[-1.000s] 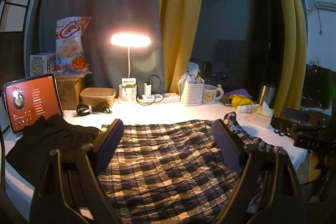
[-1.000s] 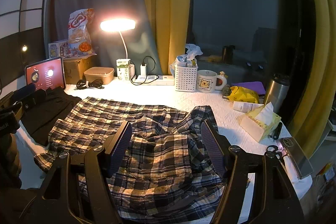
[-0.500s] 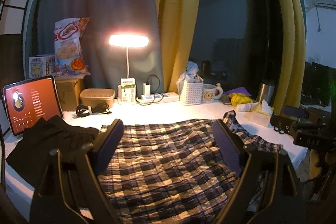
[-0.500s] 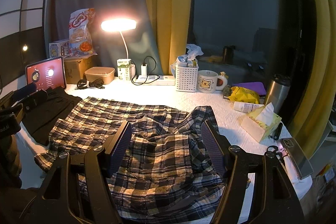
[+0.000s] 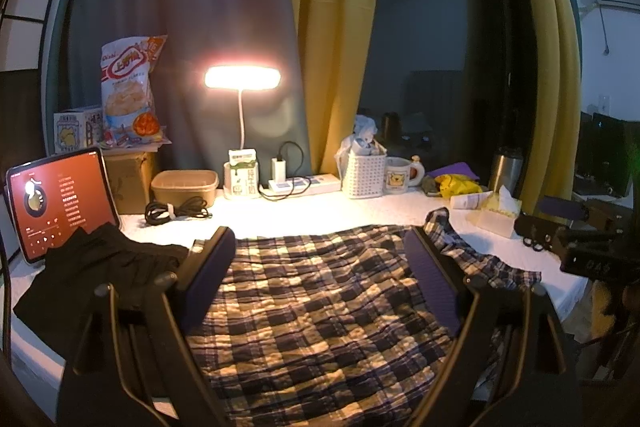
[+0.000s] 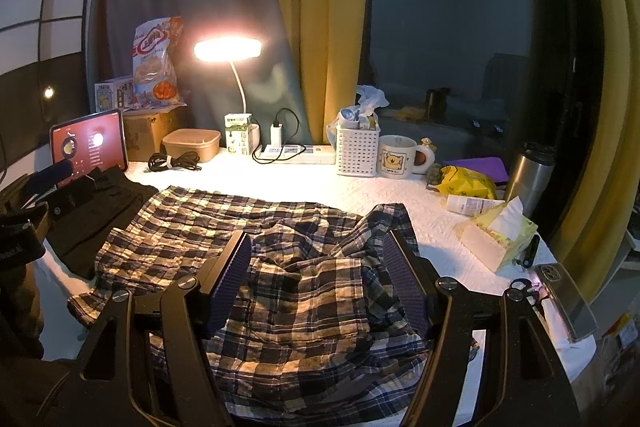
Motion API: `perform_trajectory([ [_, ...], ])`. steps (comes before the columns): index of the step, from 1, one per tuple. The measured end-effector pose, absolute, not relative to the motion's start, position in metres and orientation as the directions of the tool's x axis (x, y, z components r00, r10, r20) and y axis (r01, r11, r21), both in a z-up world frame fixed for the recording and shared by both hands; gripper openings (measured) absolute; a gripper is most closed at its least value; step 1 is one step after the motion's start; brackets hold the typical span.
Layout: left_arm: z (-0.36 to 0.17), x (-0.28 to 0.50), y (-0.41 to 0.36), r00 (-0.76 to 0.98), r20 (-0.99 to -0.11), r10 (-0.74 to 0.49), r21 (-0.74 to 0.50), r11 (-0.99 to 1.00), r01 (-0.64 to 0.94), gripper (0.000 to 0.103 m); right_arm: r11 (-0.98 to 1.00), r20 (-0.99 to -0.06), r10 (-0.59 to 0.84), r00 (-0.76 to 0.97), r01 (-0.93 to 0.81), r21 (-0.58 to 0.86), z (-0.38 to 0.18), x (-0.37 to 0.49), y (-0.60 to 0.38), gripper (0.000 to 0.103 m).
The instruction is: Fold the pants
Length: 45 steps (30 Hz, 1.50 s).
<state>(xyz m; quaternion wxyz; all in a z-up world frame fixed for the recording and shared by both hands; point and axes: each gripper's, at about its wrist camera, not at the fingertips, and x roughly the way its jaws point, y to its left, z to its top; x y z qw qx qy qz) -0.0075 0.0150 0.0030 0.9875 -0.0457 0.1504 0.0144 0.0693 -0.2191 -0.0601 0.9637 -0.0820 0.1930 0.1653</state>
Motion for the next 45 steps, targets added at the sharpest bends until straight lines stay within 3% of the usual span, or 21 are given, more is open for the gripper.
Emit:
perform_trajectory([
  [33, -0.005, -0.002, 0.011, 0.95, -0.31, 0.021, -0.065, 0.997, -0.043, 0.087, 0.926, -0.406, 0.305, 0.861, -0.368, -0.085, -0.063, 0.072, -0.221, 0.072],
  [42, -0.06, 0.078, 0.066, 0.839, -0.536, 0.091, -0.011, 0.993, -0.115, 0.087, 0.945, -0.547, 0.238, 0.803, -0.321, -0.061, -0.108, 0.156, -0.236, 0.072],
  [45, -0.071, 0.11, 0.096, 0.812, -0.572, 0.12, -0.003, 0.989, -0.148, 0.087, 0.95, -0.574, 0.226, 0.787, -0.309, -0.05, -0.111, 0.188, -0.241, 0.072],
])
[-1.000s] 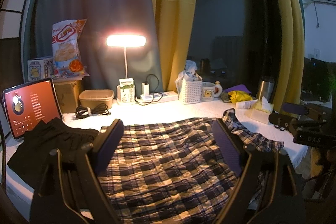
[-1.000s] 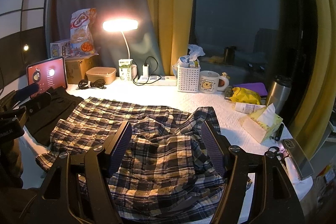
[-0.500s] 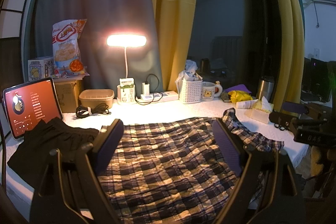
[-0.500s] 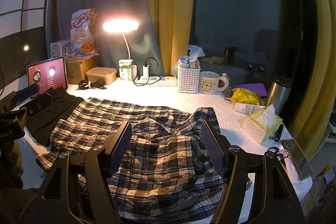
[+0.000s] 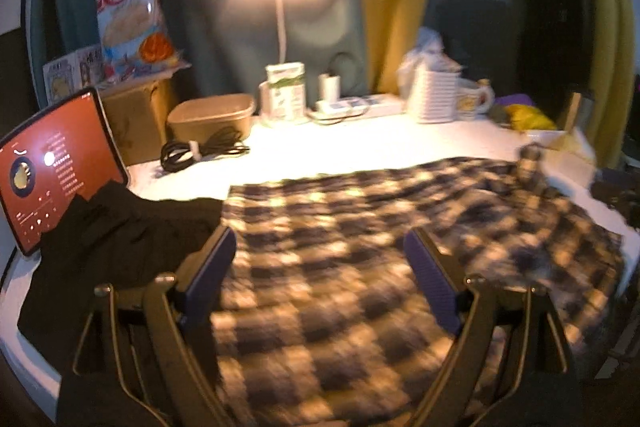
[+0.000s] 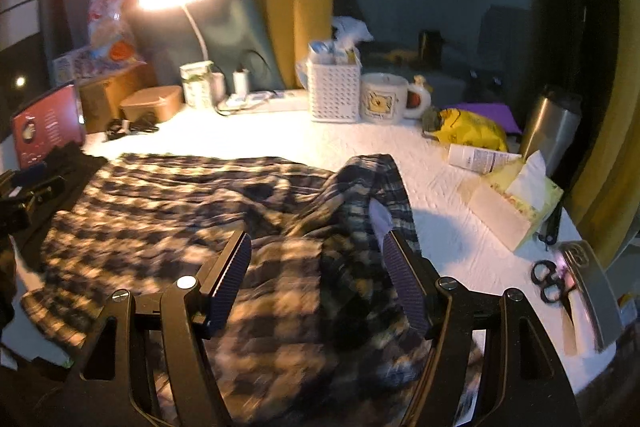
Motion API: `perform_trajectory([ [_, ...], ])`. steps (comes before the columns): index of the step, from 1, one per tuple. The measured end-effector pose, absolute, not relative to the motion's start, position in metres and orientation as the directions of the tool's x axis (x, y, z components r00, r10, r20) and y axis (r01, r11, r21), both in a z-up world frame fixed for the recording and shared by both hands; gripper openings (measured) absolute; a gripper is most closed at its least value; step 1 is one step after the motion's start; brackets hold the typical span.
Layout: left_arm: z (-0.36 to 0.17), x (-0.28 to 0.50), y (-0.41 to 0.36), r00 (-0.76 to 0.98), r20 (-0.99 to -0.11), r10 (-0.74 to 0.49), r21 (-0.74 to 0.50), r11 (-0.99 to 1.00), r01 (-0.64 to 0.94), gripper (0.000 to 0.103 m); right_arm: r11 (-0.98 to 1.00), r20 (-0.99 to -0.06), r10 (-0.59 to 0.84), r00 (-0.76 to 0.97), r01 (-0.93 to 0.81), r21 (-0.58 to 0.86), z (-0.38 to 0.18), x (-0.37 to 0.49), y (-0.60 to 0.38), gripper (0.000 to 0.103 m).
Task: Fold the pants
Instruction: 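Grasp the plaid pants edge with the left tool while the right tool grasps another edge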
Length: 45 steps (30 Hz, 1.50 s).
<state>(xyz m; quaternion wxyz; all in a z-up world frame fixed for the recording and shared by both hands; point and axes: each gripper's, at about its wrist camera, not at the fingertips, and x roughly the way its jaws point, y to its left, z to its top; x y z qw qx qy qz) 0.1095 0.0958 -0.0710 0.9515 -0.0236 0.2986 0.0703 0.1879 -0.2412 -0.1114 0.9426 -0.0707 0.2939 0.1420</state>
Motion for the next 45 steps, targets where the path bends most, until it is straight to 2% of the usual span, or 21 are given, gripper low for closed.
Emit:
perform_trajectory([
  [7, -0.109, 0.191, 0.16, 0.706, -0.689, 0.166, 0.024, 0.978, -0.207, 0.087, 0.957, -0.636, 0.232, 0.736, -0.289, 0.015, -0.113, 0.267, -0.26, 0.072],
  [13, -0.13, 0.248, 0.17, 0.652, -0.751, 0.108, 0.043, 0.992, -0.116, 0.087, 0.963, -0.705, 0.226, 0.672, -0.261, 0.06, -0.126, 0.325, -0.267, 0.072],
  [17, -0.156, 0.277, 0.174, 0.538, -0.84, 0.07, 0.02, 0.995, -0.099, 0.087, 0.958, -0.737, 0.251, 0.627, -0.268, 0.098, -0.139, 0.348, -0.263, 0.072],
  [21, -0.162, 0.278, 0.169, 0.548, -0.834, 0.068, 0.028, 0.996, -0.081, 0.087, 0.949, -0.759, 0.278, 0.59, -0.292, 0.12, -0.149, 0.353, -0.258, 0.072],
  [23, -0.161, 0.278, 0.168, 0.553, -0.831, 0.062, 0.025, 0.997, -0.075, 0.087, 0.937, -0.757, 0.303, 0.579, -0.328, 0.125, -0.154, 0.354, -0.255, 0.064],
  [24, -0.161, 0.277, 0.166, 0.556, -0.829, 0.061, 0.025, 0.997, -0.071, 0.084, 0.934, -0.762, 0.307, 0.571, -0.335, 0.126, -0.157, 0.355, -0.253, 0.042],
  [25, -0.159, 0.277, 0.165, 0.562, -0.825, 0.055, 0.023, 0.998, -0.063, 0.08, 0.936, -0.772, 0.297, 0.562, -0.331, 0.12, -0.162, 0.359, -0.252, 0.027],
  [27, -0.156, 0.274, 0.16, 0.577, -0.816, 0.046, 0.026, 0.999, -0.043, 0.043, 0.936, -0.76, 0.298, 0.577, -0.334, 0.114, -0.164, 0.359, -0.253, 0.025],
  [28, -0.154, 0.273, 0.158, 0.577, -0.816, 0.041, 0.031, 0.999, -0.028, 0.034, 0.936, -0.755, 0.294, 0.586, -0.335, 0.105, -0.162, 0.359, -0.253, 0.023],
  [29, -0.153, 0.274, 0.158, 0.576, -0.817, 0.027, 0.024, 1.0, -0.013, 0.02, 0.939, -0.749, 0.284, 0.599, -0.333, 0.089, -0.16, 0.358, -0.253, 0.022],
  [30, -0.151, 0.274, 0.153, 0.577, -0.817, 0.023, 0.026, 1.0, -0.002, 0.013, 0.942, -0.739, 0.269, 0.618, -0.33, 0.067, -0.157, 0.358, -0.253, 0.019],
  [33, -0.148, 0.274, 0.148, 0.594, -0.804, 0.029, 0.038, 0.999, 0.003, 0.009, 0.954, -0.692, 0.218, 0.688, -0.3, 0.002, -0.139, 0.358, -0.259, 0.016],
  [40, -0.114, 0.301, 0.152, 0.673, -0.74, 0.012, 0.001, 1.0, -0.017, 0.008, 0.956, -0.614, 0.14, 0.777, -0.266, -0.12, -0.109, 0.377, -0.263, 0.015],
  [45, -0.081, 0.333, 0.151, 0.731, -0.681, 0.033, 0.022, 0.999, -0.024, 0.008, 0.965, -0.561, 0.127, 0.818, -0.233, -0.121, -0.088, 0.405, -0.268, 0.015],
])
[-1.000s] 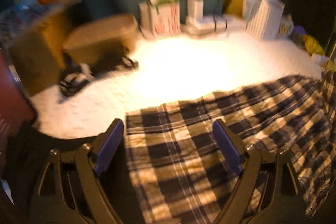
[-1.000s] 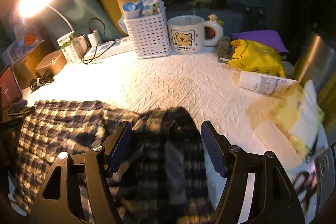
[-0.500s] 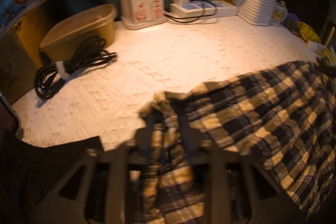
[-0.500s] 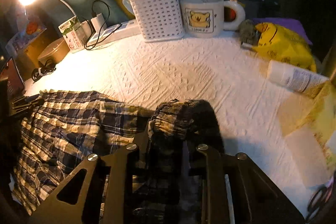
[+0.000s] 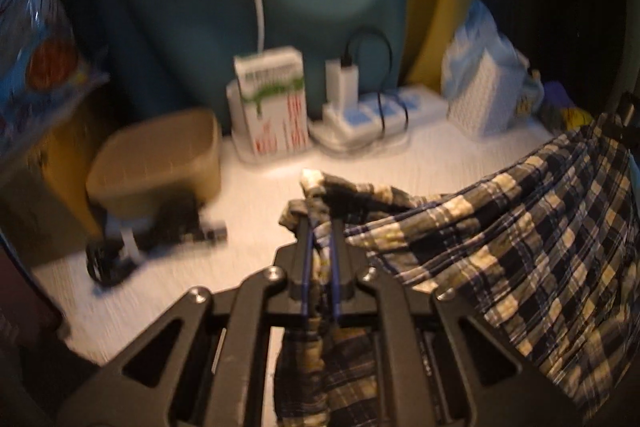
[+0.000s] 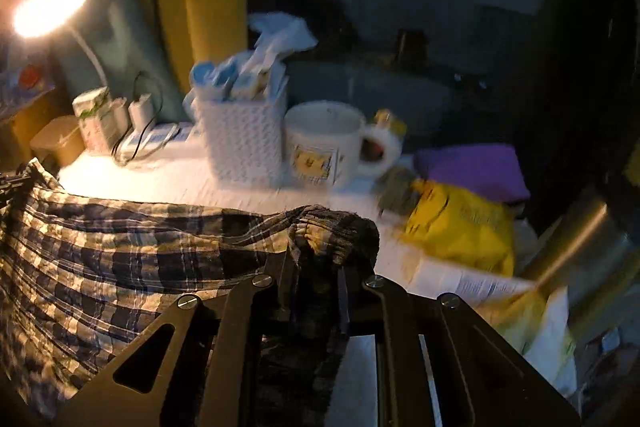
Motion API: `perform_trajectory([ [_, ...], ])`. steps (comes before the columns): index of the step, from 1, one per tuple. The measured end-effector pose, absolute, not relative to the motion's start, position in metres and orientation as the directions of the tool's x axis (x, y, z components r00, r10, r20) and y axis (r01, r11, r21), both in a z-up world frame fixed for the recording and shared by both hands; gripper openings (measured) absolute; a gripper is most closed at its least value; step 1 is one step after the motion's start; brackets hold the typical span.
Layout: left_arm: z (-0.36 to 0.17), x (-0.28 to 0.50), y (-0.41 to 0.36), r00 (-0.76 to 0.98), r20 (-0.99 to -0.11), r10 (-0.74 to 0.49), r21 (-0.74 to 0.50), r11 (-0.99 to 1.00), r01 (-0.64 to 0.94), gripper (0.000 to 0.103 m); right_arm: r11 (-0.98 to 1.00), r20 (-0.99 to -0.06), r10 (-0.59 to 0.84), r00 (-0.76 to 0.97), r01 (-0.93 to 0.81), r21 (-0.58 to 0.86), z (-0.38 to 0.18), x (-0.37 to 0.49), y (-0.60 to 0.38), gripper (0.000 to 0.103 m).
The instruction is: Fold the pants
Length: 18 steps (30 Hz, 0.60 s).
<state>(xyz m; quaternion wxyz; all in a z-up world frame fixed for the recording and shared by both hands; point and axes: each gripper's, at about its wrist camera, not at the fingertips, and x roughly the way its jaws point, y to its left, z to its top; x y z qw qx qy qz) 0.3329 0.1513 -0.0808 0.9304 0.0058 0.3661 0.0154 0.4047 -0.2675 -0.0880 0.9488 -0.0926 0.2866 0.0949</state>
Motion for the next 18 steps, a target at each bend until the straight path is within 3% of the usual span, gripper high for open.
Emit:
perform_trajectory([
  [7, -0.06, 0.38, 0.169, 0.761, -0.644, 0.078, 0.049, 0.997, -0.061, 0.008, 0.966, -0.568, 0.094, 0.818, -0.213, -0.147, -0.091, 0.451, -0.261, 0.013],
  [12, -0.126, 0.422, 0.184, 0.555, -0.83, 0.046, 0.009, 0.998, -0.069, 0.014, 0.96, -0.711, 0.069, 0.7, -0.24, -0.143, -0.144, 0.489, -0.25, 0.014],
  [14, -0.143, 0.419, 0.191, 0.52, -0.854, 0.017, -0.032, 0.996, -0.085, 0.017, 0.961, -0.753, 0.071, 0.654, -0.246, -0.123, -0.162, 0.494, -0.252, 0.021],
  [16, -0.14, 0.406, 0.199, 0.548, -0.837, 0.011, -0.055, 0.993, -0.105, 0.023, 0.966, -0.747, 0.066, 0.661, -0.229, -0.118, -0.162, 0.489, -0.258, 0.046],
  [18, -0.125, 0.391, 0.207, 0.584, -0.812, 0.012, -0.074, 0.99, -0.123, 0.044, 0.969, -0.723, 0.071, 0.687, -0.22, -0.113, -0.15, 0.478, -0.265, 0.061],
])
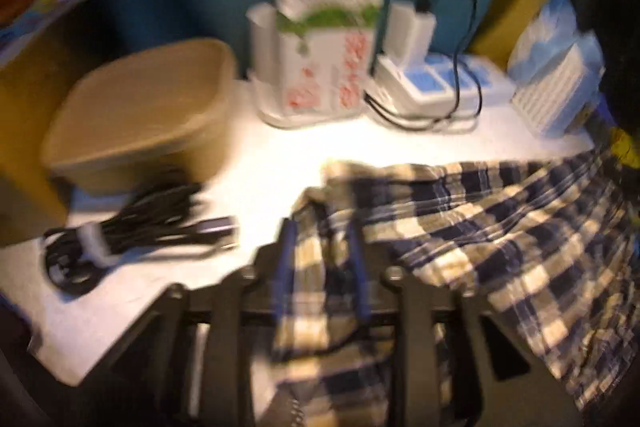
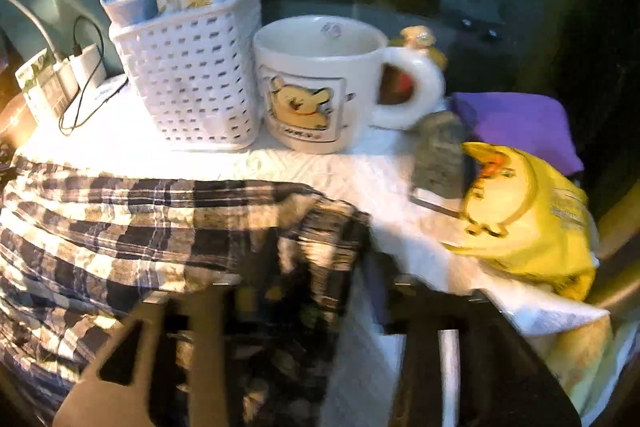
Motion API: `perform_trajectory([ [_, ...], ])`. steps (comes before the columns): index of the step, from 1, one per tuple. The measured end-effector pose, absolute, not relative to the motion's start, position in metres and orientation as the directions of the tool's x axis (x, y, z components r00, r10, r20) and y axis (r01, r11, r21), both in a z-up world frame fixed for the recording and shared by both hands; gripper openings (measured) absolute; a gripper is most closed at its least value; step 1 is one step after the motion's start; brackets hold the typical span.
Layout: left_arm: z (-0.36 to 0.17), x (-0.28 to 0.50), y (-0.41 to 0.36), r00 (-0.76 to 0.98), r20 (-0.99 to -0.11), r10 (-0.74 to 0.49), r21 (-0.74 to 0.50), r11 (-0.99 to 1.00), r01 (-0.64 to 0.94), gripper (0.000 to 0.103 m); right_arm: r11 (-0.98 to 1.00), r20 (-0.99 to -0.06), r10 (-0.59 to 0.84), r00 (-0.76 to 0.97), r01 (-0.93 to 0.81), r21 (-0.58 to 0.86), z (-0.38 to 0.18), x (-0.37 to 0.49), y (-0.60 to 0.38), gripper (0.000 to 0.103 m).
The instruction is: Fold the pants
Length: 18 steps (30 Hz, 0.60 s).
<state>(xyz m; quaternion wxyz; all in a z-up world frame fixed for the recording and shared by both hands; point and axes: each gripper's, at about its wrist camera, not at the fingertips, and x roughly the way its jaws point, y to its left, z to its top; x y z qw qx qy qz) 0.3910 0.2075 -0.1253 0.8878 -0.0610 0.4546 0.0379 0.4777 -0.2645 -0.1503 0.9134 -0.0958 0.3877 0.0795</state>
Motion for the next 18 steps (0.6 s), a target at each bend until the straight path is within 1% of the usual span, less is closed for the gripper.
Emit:
perform_trajectory([
  [1, -0.112, 0.38, 0.213, 0.611, -0.792, 0.012, -0.084, 0.988, -0.128, 0.048, 0.969, -0.705, 0.081, 0.705, -0.22, -0.109, -0.141, 0.469, -0.269, 0.063],
  [3, -0.09, 0.36, 0.224, 0.657, -0.753, 0.016, -0.101, 0.985, -0.14, 0.064, 0.968, -0.673, 0.092, 0.734, -0.223, -0.111, -0.122, 0.449, -0.276, 0.064],
  [5, -0.072, 0.34, 0.23, 0.69, -0.724, 0.026, -0.113, 0.981, -0.156, 0.074, 0.965, -0.652, 0.103, 0.751, -0.234, -0.117, -0.108, 0.43, -0.28, 0.064],
  [6, -0.064, 0.327, 0.234, 0.707, -0.707, 0.019, -0.129, 0.979, -0.155, 0.076, 0.963, -0.642, 0.112, 0.759, -0.242, -0.118, -0.102, 0.418, -0.282, 0.064],
  [8, -0.053, 0.299, 0.232, 0.727, -0.687, -0.014, -0.156, 0.979, -0.128, 0.078, 0.956, -0.633, 0.144, 0.761, -0.273, -0.11, -0.094, 0.392, -0.286, 0.064],
  [11, -0.057, 0.262, 0.217, 0.712, -0.698, -0.068, -0.181, 0.98, -0.084, 0.078, 0.929, -0.652, 0.216, 0.726, -0.36, -0.092, -0.096, 0.353, -0.285, 0.064],
  [15, -0.089, 0.219, 0.189, 0.632, -0.758, -0.163, -0.231, 0.973, -0.026, 0.078, 0.897, -0.692, 0.26, 0.673, -0.433, -0.084, -0.113, 0.32, -0.277, 0.064],
  [18, -0.122, 0.199, 0.167, 0.567, -0.804, -0.182, -0.22, 0.975, 0.0, 0.078, 0.87, -0.716, 0.295, 0.633, -0.487, -0.073, -0.127, 0.297, -0.271, 0.064],
])
